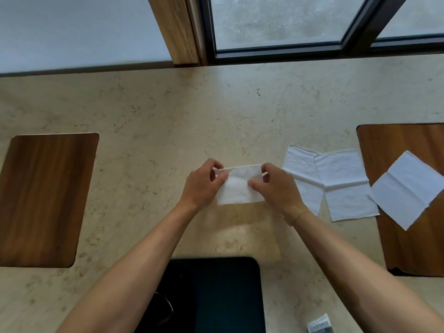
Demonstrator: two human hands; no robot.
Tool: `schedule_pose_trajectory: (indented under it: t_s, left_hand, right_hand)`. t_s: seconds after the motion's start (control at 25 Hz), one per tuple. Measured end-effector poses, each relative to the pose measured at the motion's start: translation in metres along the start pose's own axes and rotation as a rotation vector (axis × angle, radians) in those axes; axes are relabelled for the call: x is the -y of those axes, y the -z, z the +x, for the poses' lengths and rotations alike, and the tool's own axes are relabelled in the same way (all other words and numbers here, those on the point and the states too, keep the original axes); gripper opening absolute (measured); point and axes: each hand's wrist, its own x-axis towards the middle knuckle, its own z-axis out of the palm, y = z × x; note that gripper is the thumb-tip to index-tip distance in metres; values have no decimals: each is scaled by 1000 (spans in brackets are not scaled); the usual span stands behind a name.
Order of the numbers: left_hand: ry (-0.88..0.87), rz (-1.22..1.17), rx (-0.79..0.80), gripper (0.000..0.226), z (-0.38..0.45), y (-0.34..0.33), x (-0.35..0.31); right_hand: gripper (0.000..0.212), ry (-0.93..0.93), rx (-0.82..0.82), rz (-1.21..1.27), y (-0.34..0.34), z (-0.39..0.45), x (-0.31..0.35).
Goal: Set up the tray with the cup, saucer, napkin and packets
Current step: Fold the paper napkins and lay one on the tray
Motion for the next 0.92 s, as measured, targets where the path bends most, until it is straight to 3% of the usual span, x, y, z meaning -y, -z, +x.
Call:
schedule_pose_trajectory:
  t_s: [0.28,0.8,0.92]
  left_hand:
    - [32,237,-75,18,-2,-4,11]
    - [-103,456,-115,36,1,-7,18]
    - [-126,491,-146,38,0,-6,17]
  right_hand:
    - [30,51,-3,-239,-22,-3,-5]
    - [30,121,-45,-339,-31,-3,-9]
    - [40,127,-58,-341,-27,-7,-6]
